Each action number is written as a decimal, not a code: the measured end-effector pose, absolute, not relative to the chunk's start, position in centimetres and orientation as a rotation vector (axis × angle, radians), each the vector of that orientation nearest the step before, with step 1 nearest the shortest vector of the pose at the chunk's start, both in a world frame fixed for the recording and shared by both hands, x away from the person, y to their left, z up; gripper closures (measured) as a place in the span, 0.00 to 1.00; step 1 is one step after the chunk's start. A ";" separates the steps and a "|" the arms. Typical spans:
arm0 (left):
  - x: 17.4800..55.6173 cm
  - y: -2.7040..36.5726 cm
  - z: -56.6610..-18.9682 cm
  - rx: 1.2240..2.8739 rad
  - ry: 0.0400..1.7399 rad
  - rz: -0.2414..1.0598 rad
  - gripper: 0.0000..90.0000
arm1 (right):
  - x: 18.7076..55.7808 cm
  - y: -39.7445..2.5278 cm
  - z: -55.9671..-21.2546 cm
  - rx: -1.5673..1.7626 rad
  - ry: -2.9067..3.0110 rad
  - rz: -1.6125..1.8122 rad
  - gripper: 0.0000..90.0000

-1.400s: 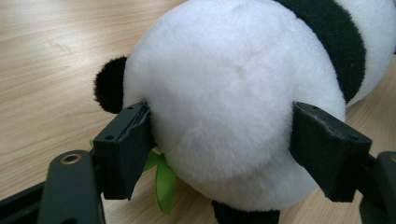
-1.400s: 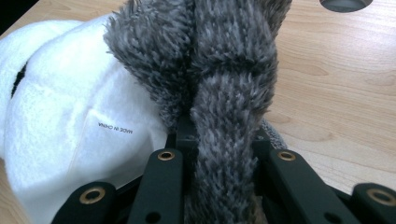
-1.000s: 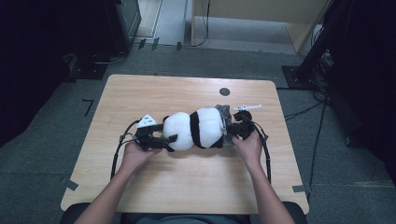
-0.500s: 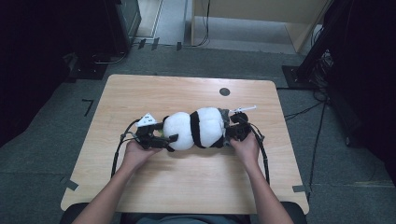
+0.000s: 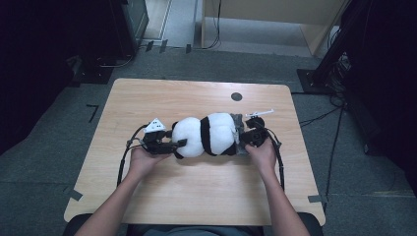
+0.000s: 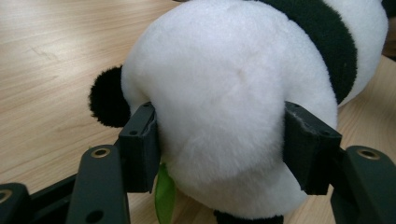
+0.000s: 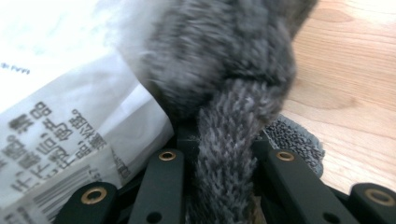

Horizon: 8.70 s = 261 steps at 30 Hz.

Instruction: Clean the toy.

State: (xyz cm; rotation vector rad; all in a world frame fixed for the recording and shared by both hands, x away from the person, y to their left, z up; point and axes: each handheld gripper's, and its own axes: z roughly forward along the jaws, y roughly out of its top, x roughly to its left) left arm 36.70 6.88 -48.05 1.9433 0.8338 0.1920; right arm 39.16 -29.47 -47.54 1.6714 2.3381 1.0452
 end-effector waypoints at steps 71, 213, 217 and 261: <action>36.3 6.4 -47.3 1.997 0.862 0.210 0.51 | 33.6 -15.6 -47.0 0.769 2.833 1.154 0.82; 36.6 6.1 -47.3 2.005 0.881 0.186 0.55 | 34.8 -22.4 -46.5 0.867 2.806 1.061 0.84; 36.6 6.1 -47.3 2.002 0.880 0.181 0.55 | 34.9 -23.7 -46.3 0.900 2.806 1.050 0.84; 37.0 6.3 -47.2 1.979 0.888 0.175 0.50 | 34.6 -34.4 -40.8 1.307 2.280 1.266 0.83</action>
